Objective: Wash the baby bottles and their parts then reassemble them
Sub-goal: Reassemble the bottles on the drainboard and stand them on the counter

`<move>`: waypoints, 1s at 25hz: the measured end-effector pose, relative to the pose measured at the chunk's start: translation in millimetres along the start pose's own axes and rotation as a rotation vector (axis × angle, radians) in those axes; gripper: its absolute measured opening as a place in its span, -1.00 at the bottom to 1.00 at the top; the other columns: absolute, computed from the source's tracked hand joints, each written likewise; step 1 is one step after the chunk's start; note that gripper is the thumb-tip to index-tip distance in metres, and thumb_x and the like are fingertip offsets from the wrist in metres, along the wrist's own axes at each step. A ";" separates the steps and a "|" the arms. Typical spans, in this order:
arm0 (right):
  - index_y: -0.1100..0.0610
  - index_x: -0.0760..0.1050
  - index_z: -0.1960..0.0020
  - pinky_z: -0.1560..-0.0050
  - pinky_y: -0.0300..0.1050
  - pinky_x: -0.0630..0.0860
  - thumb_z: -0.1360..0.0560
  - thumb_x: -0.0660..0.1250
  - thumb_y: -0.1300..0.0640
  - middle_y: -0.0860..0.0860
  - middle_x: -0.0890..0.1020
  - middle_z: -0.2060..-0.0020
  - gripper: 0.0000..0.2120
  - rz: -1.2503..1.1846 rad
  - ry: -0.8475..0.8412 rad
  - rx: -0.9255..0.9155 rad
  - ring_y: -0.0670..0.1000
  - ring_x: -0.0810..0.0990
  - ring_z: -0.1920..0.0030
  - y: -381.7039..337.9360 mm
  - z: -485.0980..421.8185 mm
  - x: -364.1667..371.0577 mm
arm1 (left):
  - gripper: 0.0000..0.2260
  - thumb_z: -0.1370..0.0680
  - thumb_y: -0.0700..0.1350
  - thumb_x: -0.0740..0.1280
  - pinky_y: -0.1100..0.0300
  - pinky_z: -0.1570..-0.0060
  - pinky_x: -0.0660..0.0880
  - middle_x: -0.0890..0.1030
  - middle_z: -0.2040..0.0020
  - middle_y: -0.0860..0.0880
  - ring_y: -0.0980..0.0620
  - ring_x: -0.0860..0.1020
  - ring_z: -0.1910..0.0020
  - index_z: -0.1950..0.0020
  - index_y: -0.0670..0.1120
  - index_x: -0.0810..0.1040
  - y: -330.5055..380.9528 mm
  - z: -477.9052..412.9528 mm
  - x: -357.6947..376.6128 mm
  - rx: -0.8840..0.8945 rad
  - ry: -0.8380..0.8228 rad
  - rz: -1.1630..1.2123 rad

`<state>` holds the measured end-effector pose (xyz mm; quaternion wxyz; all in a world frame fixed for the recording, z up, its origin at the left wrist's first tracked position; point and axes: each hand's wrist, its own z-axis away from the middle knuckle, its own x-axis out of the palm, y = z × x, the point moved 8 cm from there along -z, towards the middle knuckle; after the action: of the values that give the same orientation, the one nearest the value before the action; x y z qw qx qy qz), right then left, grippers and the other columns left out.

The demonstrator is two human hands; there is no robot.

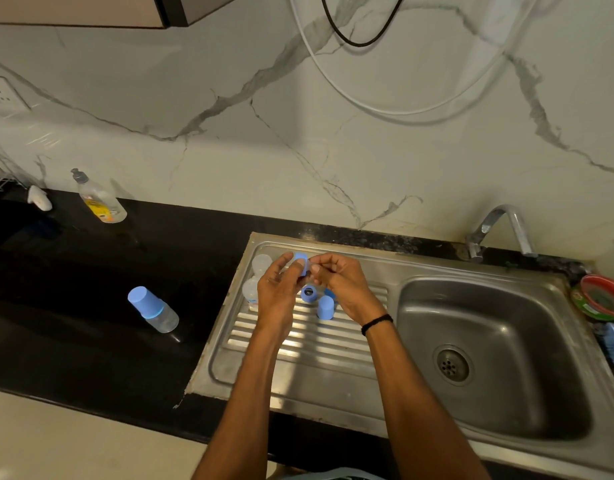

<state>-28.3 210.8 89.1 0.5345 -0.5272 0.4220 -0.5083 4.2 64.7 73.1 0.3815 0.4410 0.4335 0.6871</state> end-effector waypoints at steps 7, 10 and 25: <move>0.07 0.59 0.14 0.02 -0.14 0.61 -0.50 0.32 0.35 -0.06 0.67 0.18 -0.80 0.388 0.122 -0.135 -0.06 0.64 0.10 -20.7 -2.5 -7.4 | -0.79 -0.58 -0.16 0.41 0.01 -0.13 0.61 0.66 -0.05 -0.33 -0.18 0.63 -0.02 -0.10 -0.29 0.65 -17.7 -13.7 -4.8 -0.202 0.037 0.118; 0.07 0.59 0.15 0.04 -0.14 0.60 -0.49 0.33 0.34 -0.06 0.66 0.21 -0.81 0.417 0.121 -0.147 -0.05 0.64 0.12 -23.4 -1.5 -6.7 | -0.82 -0.59 -0.18 0.39 0.07 -0.02 0.66 0.63 -0.10 -0.34 -0.17 0.63 -0.04 -0.10 -0.28 0.61 -19.7 -13.1 -5.9 -0.245 0.058 0.228; 0.22 0.63 -0.06 0.03 -0.12 0.59 -0.57 0.30 0.35 0.08 0.68 0.03 -0.84 0.156 0.087 0.005 0.01 0.63 0.08 6.9 -3.1 -30.1 | -0.79 -0.57 -0.11 0.45 0.05 -0.13 0.62 0.70 0.03 -0.23 -0.13 0.66 0.00 -0.09 -0.24 0.62 -43.3 7.6 4.0 -0.374 0.028 0.199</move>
<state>-34.5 239.6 79.5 0.5549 -0.4689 0.4832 -0.4886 16.2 84.7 35.7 0.3807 0.3934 0.2582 0.7960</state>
